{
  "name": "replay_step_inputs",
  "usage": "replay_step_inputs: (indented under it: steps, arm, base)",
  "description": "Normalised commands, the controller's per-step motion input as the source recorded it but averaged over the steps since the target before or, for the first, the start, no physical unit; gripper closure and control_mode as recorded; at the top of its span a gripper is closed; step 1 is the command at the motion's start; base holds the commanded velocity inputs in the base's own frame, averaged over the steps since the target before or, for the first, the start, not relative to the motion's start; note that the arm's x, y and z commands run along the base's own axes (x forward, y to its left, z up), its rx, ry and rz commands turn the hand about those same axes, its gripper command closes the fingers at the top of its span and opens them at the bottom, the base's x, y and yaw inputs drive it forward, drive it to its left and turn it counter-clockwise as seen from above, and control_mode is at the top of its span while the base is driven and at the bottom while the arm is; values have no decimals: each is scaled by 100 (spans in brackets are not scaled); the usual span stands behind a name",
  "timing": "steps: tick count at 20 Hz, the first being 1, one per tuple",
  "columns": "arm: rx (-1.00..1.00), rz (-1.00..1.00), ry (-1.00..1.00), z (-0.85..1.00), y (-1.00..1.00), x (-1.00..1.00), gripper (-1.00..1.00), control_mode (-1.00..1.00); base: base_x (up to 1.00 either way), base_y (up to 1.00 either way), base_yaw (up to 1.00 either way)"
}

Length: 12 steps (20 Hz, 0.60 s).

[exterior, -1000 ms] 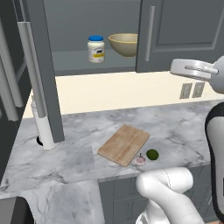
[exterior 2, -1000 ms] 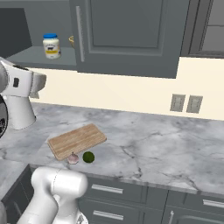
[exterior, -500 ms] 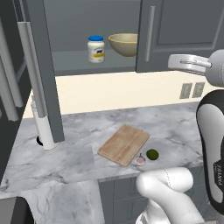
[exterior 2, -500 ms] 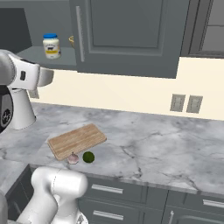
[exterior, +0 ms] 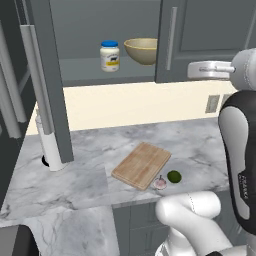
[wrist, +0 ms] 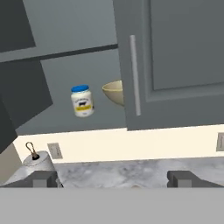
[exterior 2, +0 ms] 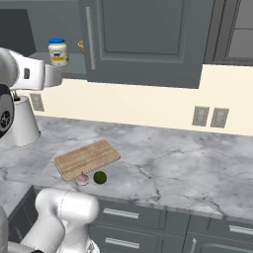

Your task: Open the cabinet. Place the bowl and condiment on the counter. Then place the lime and garlic on the cutting board.

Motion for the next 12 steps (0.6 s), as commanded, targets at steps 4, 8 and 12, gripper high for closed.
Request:
replay_step_inputs:
  steps: [4, 8, 12]
  arm:
    - [-2, -5, 3, 0, -12, 22, -100, -100]
    - [0, -9, 0, 0, -22, 32, -100, -100]
    - [0, -10, 0, -1, -18, 42, -100, -100]
  base:
    - [0, 0, 0]
    - [0, 0, 0]
    - [0, 0, 0]
